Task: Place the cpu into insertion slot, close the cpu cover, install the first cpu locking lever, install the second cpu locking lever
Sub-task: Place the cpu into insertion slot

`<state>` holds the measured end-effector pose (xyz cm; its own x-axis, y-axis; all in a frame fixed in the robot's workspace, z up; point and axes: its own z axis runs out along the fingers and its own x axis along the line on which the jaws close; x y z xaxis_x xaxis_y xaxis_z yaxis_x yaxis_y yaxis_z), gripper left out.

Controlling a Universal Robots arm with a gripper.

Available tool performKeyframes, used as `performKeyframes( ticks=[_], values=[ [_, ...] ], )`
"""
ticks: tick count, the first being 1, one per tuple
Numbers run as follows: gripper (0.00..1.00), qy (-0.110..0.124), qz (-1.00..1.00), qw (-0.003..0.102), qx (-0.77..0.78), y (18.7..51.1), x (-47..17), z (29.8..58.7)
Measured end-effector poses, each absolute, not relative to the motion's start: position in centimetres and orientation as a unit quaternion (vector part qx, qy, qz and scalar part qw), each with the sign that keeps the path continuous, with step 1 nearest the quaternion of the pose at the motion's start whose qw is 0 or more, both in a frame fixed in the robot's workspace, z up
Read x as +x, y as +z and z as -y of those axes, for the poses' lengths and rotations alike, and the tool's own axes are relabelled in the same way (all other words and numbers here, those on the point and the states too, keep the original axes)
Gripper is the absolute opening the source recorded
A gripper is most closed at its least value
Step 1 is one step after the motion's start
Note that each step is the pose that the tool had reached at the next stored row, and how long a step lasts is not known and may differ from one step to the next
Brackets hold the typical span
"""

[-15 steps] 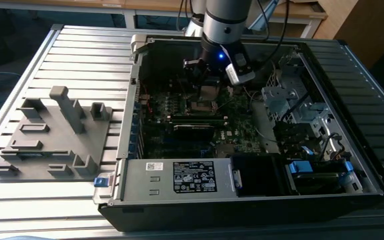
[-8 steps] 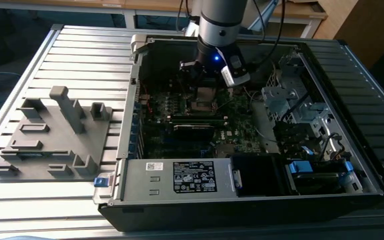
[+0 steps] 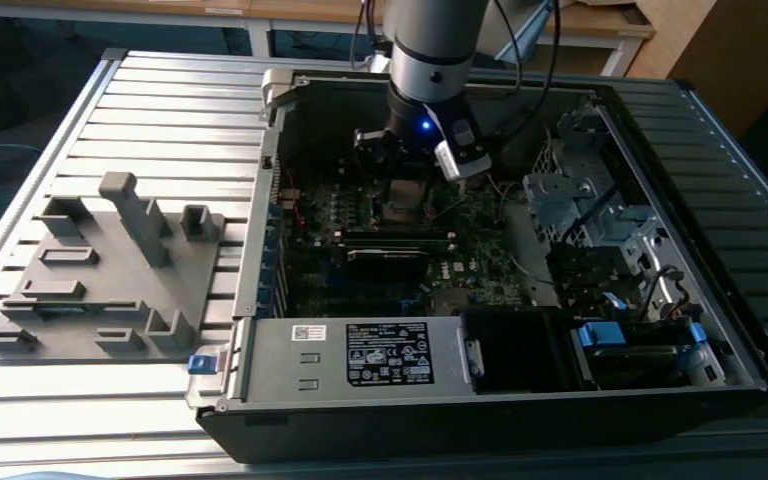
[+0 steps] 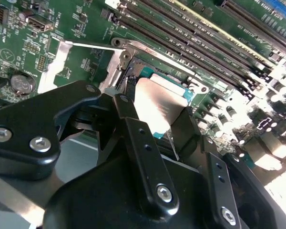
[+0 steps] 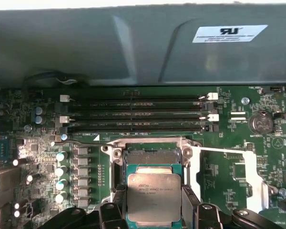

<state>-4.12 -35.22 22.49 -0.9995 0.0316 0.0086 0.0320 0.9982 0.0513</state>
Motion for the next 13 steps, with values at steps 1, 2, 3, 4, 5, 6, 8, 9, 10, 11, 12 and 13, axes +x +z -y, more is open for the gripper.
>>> performKeyframes(
  ticks=[1,2,3,4,5,6,8,9,10,11,12,13],
  values=[
    [0.54,-0.026,1.000,0.004,-0.016,22.40,-4.13,35.13],
    [0.54,-0.026,1.000,0.004,-0.016,22.31,-4.16,34.99],
    [0.54,-0.026,1.000,0.004,-0.016,22.22,-4.20,34.87],
    [0.54,-0.026,1.000,0.004,-0.016,22.13,-4.23,34.75],
    [0.54,-0.026,1.000,0.004,-0.016,22.02,-4.25,34.66],
    [0.54,-0.025,1.000,0.004,-0.016,21.90,-4.26,34.61],
    [0.54,-0.025,1.000,0.004,-0.016,21.66,-4.25,34.56],
    [0.54,-0.025,1.000,0.004,-0.016,21.61,-4.25,34.55],
    [0.54,-0.025,1.000,0.004,-0.016,21.61,-4.25,34.56],
    [0.54,-0.024,1.000,0.004,-0.016,21.61,-4.26,34.56],
    [0.54,-0.024,1.000,0.004,-0.016,21.61,-4.26,34.56],
    [0.54,-0.025,1.000,0.004,-0.016,21.61,-4.26,34.56]
  ],
)
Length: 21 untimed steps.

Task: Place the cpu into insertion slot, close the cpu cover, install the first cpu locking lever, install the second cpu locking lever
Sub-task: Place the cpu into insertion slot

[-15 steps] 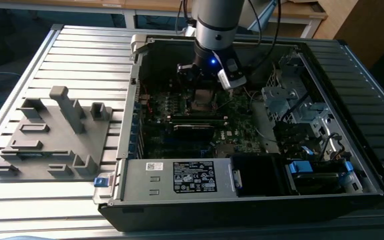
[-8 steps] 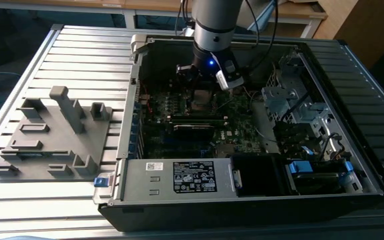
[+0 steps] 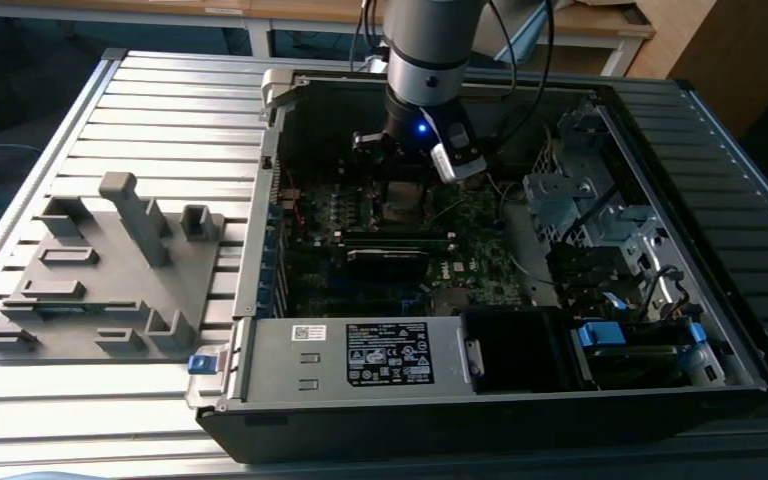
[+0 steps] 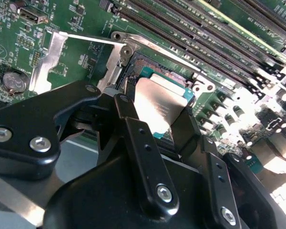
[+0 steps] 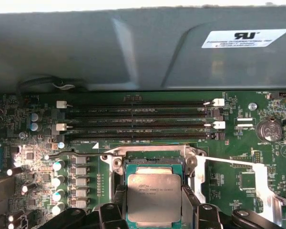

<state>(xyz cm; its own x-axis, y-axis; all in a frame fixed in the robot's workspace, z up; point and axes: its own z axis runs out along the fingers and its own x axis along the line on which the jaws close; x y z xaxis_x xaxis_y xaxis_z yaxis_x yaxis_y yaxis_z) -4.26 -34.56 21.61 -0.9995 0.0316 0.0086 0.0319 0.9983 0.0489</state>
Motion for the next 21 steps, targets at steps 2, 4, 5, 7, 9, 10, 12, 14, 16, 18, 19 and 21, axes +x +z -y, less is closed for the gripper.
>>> performKeyframes(
  ticks=[2,4,5,7,9,10,12,14,16,18,19,21],
  values=[
    [0.54,-0.025,1.000,0.004,-0.018,21.59,-4.25,34.55],
    [0.54,-0.025,0.999,0.003,-0.031,21.55,-4.25,34.55],
    [0.54,-0.025,0.999,0.003,-0.040,21.53,-4.25,34.55],
    [0.54,-0.025,0.998,0.003,-0.058,21.49,-4.25,34.55],
    [0.54,-0.025,0.997,0.002,-0.077,21.44,-4.25,34.55],
    [0.54,-0.025,0.996,0.002,-0.086,21.43,-4.25,34.55],
    [0.54,-0.025,0.994,0.002,-0.104,21.40,-4.25,34.56],
    [0.54,-0.025,0.992,0.001,-0.122,21.38,-4.25,34.55],
    [0.54,-0.025,0.990,0.001,-0.140,21.36,-4.25,34.55],
    [0.54,-0.025,0.989,0.001,-0.147,21.36,-4.25,34.55],
    [0.54,-0.025,0.989,0.001,-0.147,21.36,-4.25,34.55],
    [0.54,-0.025,0.989,0.001,-0.147,21.36,-4.25,34.55]
  ],
)
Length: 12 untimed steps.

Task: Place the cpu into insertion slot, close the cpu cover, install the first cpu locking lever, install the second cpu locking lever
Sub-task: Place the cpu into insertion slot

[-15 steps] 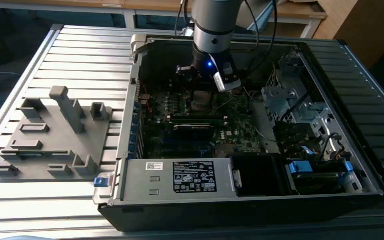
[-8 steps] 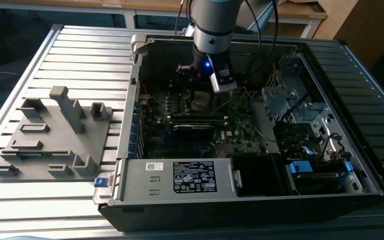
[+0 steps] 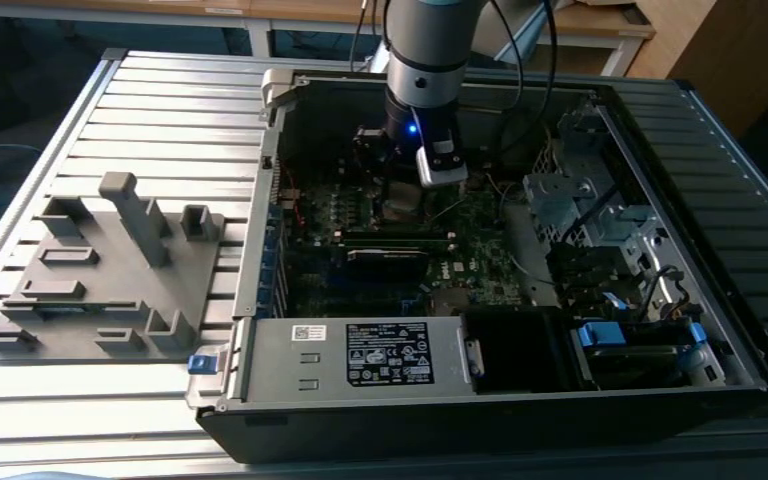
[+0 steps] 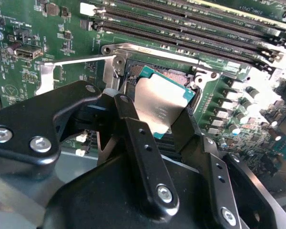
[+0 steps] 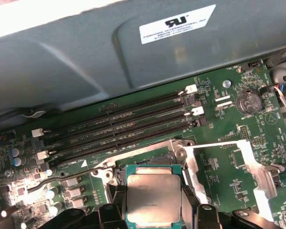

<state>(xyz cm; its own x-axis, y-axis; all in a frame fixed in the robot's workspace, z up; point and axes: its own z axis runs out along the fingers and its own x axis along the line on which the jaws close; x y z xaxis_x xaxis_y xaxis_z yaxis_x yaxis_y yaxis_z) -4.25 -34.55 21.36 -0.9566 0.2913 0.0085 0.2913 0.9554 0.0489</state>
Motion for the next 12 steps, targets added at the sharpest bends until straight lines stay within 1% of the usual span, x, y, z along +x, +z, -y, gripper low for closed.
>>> performKeyframes(
  ticks=[12],
  values=[
    [0.54,-0.025,0.975,-0.001,-0.221,21.25,-4.25,34.55]
  ],
)
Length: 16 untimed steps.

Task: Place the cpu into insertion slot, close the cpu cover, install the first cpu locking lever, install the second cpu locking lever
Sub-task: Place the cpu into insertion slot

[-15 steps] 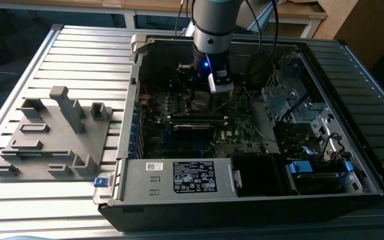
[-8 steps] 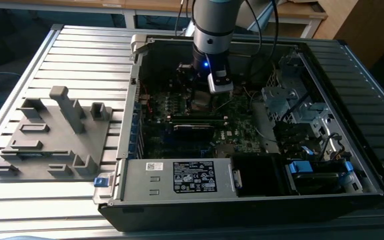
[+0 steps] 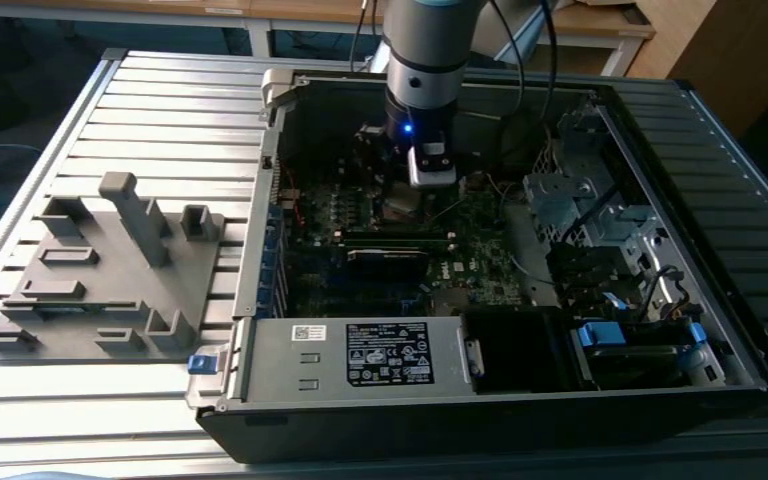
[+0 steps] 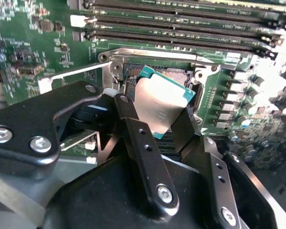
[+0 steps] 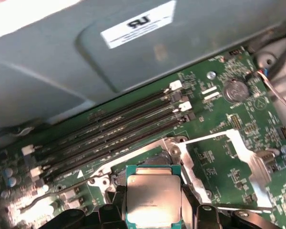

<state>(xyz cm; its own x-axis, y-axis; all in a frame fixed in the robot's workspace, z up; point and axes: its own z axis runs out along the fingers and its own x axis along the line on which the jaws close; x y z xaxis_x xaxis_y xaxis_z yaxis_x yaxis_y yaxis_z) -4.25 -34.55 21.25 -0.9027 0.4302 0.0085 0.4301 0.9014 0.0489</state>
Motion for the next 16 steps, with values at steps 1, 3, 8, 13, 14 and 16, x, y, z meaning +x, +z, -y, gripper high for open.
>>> performKeyframes(
  ticks=[1,3,8,13,14,16],
  values=[
    [0.54,0.025,-0.973,0.001,0.228,21.24,-4.25,34.55],
    [0.54,0.025,-0.970,0.002,0.243,21.22,-4.25,34.55],
    [0.54,0.025,-0.964,0.002,0.267,21.20,-4.25,34.55],
    [0.54,0.025,-0.960,0.003,0.279,21.19,-4.26,34.55],
    [0.54,0.025,-0.960,0.003,0.279,21.19,-4.28,34.55],
    [0.54,0.025,-0.960,0.003,0.279,21.19,-4.28,34.55]
  ],
)
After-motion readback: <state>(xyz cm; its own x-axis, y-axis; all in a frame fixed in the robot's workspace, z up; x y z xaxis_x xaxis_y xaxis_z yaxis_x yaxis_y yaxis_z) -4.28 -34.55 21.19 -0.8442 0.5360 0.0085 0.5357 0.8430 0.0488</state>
